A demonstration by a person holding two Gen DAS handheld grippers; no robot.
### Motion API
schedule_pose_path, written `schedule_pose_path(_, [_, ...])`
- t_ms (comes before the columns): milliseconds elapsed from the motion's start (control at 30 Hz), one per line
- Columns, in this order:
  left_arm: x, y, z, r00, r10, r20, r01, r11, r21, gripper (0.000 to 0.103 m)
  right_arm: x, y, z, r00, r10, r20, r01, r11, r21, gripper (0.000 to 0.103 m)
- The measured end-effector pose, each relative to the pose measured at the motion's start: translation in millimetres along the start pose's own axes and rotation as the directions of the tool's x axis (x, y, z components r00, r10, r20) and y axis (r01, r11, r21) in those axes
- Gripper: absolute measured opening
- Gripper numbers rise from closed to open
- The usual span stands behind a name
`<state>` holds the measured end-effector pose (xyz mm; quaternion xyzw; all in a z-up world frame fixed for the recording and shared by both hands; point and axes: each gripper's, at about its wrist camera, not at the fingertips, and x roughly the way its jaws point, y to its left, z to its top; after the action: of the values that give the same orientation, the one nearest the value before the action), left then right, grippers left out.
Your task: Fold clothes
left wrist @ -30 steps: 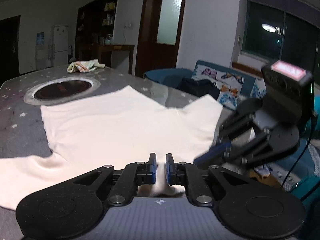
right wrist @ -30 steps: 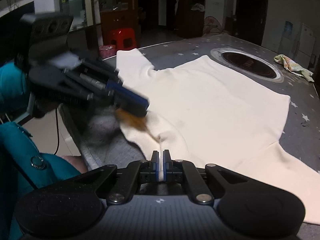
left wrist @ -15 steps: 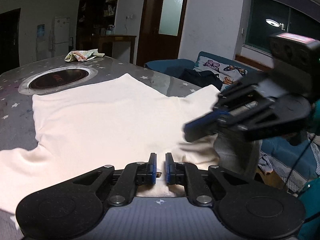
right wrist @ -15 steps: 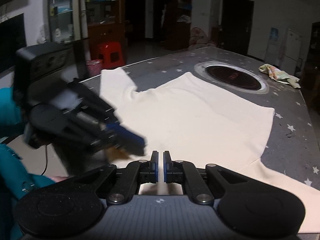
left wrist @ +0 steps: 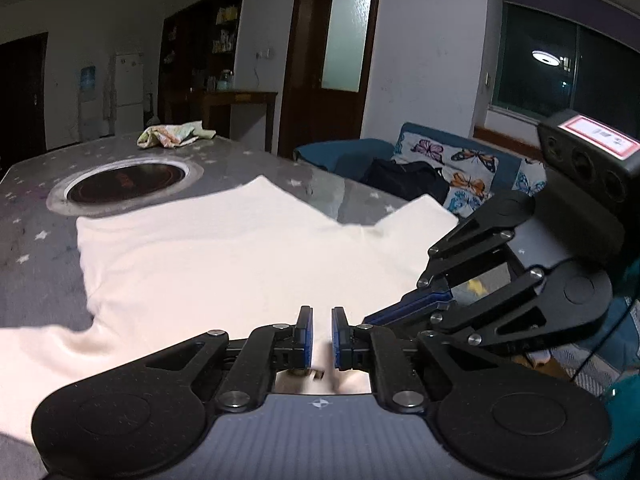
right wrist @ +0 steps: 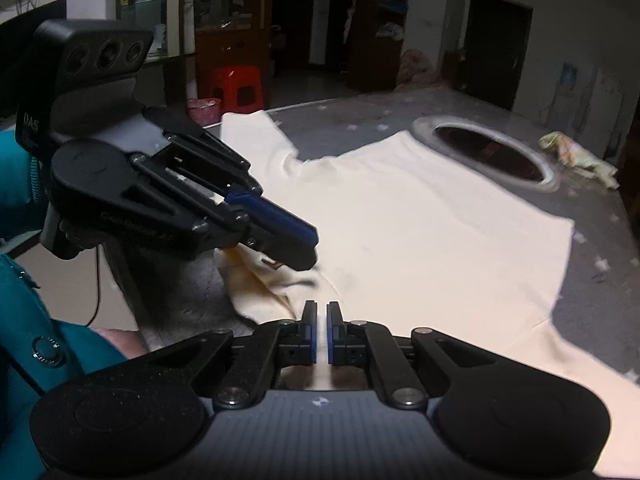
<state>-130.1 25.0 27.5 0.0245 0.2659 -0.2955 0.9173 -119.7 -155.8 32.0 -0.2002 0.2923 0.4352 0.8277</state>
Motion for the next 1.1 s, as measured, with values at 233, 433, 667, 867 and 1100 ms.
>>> schedule_pose_path(233, [20.2, -6.0, -8.0, 0.998, -0.019, -0.054, 0.02, 1.0, 0.014, 0.011, -1.2, 2.7, -7.9, 1.0, 0.012, -0.011, -0.012, 1.0, 0.005, 0.008])
schedule_pose_path(433, [18.8, -8.1, -3.6, 0.998, -0.022, -0.054, 0.023, 0.999, 0.028, 0.011, -38.1, -28.1, -18.6, 0.996, -0.068, 0.064, 0.054, 0.978, 0.199, 0.014])
schedule_pose_path(667, [25.8, -21.8, 15.4, 0.999, -0.044, -0.004, 0.044, 0.998, 0.053, 0.013, -70.5, -89.2, -56.0, 0.931, -0.364, 0.01, 0.322, 0.838, 0.441, 0.023])
schedule_pose_path(867, [33.0, -32.3, 18.7, 0.998, -0.058, -0.011, 0.058, 0.996, 0.061, 0.017, -88.7, -142.1, -96.5, 0.841, -0.533, -0.095, 0.46, 0.611, 0.644, 0.035])
schedule_pose_path(1100, [37.9, -40.1, 21.7, 0.998, -0.065, -0.02, 0.066, 0.995, 0.079, 0.022, -96.8, -207.2, -147.6, 0.82, -0.552, -0.154, 0.407, 0.373, 0.834, 0.046])
